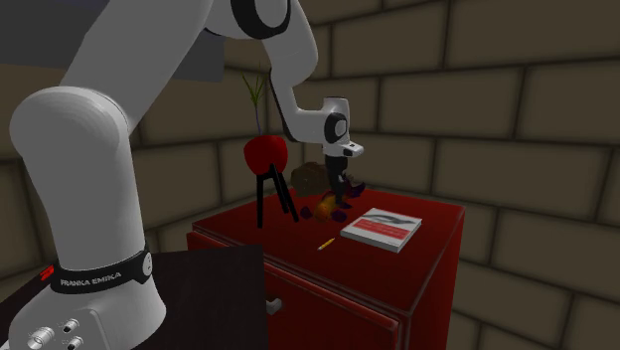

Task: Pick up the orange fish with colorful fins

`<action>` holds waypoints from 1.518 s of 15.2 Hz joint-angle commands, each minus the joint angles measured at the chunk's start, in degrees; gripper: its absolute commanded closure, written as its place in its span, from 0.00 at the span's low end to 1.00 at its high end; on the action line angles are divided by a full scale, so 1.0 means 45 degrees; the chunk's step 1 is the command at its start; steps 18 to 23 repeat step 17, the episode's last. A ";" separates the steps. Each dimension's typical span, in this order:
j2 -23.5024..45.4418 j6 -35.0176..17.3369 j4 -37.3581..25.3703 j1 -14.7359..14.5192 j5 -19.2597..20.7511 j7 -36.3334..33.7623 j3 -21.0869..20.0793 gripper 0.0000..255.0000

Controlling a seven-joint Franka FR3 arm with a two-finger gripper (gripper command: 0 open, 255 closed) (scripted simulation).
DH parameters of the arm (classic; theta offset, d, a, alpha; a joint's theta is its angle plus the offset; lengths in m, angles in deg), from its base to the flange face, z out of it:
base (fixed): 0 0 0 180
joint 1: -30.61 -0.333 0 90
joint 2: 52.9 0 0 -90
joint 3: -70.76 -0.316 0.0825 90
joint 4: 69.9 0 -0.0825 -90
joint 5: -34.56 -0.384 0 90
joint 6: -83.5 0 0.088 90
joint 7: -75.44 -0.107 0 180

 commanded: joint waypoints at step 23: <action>-0.1741 0.1810 -0.0085 0.0469 -0.0767 0.0441 -0.0609 1.00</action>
